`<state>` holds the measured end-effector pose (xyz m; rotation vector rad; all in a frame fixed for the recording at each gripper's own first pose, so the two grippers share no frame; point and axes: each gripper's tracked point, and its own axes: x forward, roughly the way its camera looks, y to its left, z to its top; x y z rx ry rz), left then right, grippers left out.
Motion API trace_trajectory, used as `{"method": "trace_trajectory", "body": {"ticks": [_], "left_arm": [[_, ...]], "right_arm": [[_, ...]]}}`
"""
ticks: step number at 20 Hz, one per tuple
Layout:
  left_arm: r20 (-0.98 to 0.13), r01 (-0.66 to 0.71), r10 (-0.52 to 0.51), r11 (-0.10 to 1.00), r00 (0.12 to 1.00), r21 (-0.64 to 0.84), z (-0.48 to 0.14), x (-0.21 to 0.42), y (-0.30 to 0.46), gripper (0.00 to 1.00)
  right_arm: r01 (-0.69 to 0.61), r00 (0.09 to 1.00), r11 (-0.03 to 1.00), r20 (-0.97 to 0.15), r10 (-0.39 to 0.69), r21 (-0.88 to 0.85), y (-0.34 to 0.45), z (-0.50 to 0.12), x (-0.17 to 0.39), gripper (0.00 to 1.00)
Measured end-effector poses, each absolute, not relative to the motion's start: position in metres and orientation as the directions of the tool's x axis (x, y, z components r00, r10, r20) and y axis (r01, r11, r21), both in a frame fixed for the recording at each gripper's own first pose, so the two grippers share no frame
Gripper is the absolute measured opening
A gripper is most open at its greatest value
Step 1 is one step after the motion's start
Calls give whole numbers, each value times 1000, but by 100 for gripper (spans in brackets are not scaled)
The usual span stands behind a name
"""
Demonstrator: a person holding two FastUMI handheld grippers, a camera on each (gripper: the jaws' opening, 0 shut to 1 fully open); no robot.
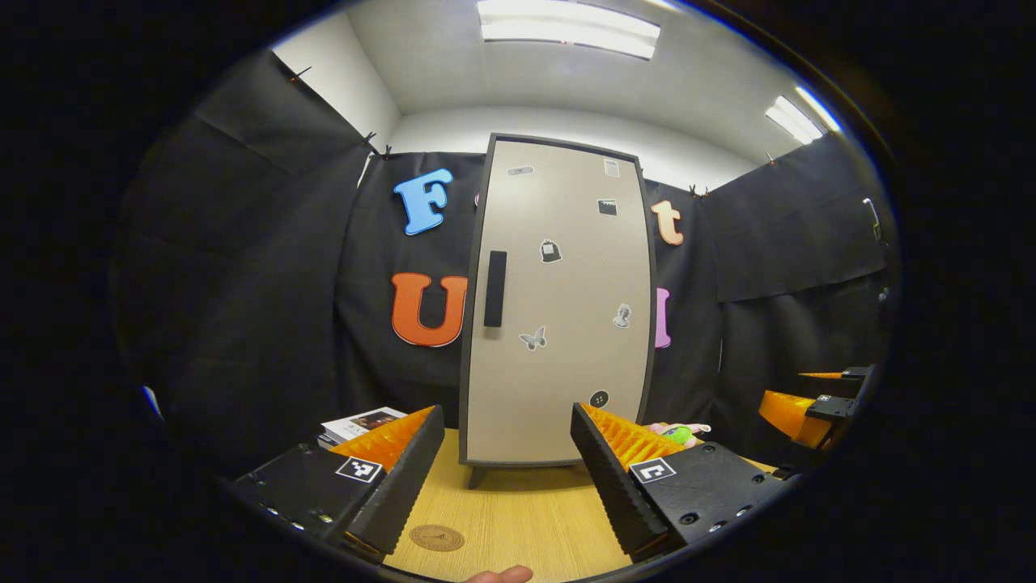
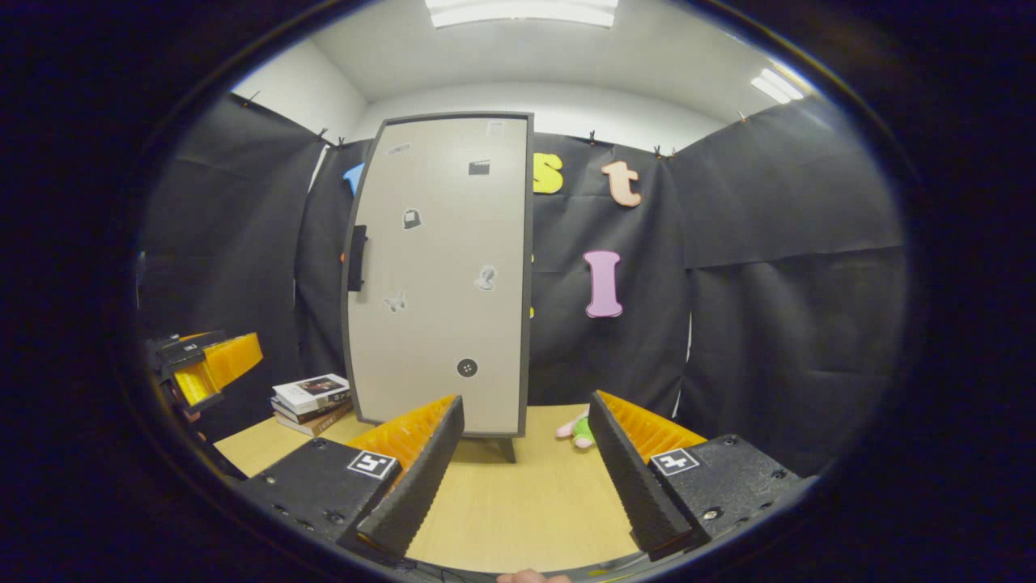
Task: Open the cabinet door with the right hand, grasp the bottle in the cabinet with the left hand and place it on the coaster, then close the cabinet door with the right hand.
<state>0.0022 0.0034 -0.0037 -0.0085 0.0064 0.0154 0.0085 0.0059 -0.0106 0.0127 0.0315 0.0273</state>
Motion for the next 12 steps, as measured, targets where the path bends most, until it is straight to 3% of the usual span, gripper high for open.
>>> {"method": "trace_trajectory", "body": {"ticks": [4,12], "left_arm": [[-15,-17,17,1000,1000,-6,-7,-1,3,95],[-22,-40,40,999,999,-4,-7,-8,12,95]], "right_arm": [[-116,993,993,-4,116,0,33,11,26,95],[-405,912,912,46,408,-70,159,84,100,99]]}}
